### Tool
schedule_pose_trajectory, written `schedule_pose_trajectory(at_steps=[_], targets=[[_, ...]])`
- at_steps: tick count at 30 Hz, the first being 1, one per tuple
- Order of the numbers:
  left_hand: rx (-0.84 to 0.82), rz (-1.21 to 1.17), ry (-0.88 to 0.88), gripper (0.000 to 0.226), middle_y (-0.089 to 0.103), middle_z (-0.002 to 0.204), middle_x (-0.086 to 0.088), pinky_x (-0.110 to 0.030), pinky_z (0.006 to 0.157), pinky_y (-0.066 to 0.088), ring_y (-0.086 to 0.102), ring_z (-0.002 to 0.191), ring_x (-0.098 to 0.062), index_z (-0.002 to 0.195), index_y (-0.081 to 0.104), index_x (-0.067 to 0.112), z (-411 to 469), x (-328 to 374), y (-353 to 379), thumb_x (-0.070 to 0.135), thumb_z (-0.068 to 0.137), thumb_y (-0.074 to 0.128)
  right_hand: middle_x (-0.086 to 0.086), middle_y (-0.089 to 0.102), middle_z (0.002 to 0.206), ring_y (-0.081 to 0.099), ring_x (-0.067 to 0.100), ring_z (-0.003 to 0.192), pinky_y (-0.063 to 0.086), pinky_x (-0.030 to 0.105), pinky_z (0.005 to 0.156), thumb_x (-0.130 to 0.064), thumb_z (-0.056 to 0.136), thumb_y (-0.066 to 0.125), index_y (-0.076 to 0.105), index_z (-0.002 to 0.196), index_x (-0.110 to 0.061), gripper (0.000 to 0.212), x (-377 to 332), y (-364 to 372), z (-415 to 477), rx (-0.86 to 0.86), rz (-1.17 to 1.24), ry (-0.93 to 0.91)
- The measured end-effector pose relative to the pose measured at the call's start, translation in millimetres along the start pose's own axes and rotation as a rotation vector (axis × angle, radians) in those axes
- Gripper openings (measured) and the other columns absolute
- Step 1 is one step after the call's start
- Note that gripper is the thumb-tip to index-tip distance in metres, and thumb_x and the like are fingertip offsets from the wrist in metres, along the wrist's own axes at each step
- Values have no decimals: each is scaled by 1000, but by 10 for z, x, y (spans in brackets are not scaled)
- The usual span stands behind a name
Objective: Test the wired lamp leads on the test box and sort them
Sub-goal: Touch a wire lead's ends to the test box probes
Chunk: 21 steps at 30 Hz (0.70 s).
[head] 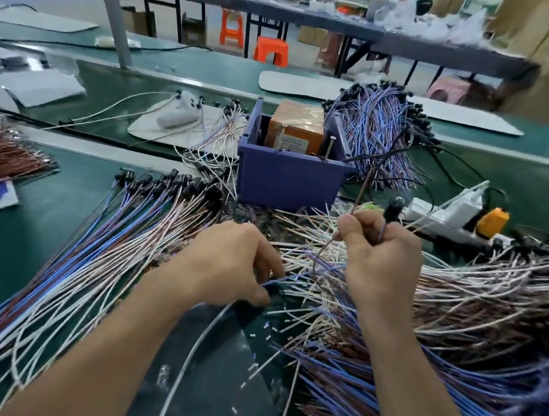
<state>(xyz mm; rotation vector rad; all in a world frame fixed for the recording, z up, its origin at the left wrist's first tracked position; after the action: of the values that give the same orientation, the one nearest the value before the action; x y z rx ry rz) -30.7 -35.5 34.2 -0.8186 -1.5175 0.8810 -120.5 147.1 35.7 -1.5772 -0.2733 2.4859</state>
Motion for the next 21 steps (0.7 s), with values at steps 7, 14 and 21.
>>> schedule_pose_trajectory(at_steps=[7, 14, 21], targets=[[593, -179, -33, 8, 74, 73, 23, -19, 71, 53, 68, 71, 0, 80, 81, 43, -120, -38, -250, 39, 76, 87, -15, 68, 70, 59, 10, 62, 49, 35, 57, -39, 88, 70, 71, 85, -26, 14, -179, 163, -202, -248, -129, -64], [680, -262, 205, 9, 71, 75, 31, -17, 86, 41, 64, 78, 2, 81, 81, 40, -92, 11, -261, 45, 75, 78, -16, 72, 70, 64, 4, 65, 47, 23, 55, -23, 87, 77, 79, 86, -36, 13, -179, 334, -283, -419, -91, 2], [928, -951, -255, 66, 73, 87, 18, -16, 71, 50, 62, 73, 1, 134, 62, 31, -20, -201, -32, 45, 75, 86, -8, 76, 75, 62, 8, 60, 55, 41, 68, -25, 92, 73, 78, 77, -40, 22, -88, 247, -196, -218, 135, 216]])
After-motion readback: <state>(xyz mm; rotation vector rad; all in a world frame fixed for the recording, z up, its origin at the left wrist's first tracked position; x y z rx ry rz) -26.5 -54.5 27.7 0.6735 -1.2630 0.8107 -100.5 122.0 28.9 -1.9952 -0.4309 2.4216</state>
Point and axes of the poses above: each hand's wrist, its own z-axis towards the middle knuckle, its own y-axis out of the palm, x = y × z, the point moved 4 cm from there along z, towards the middle knuckle
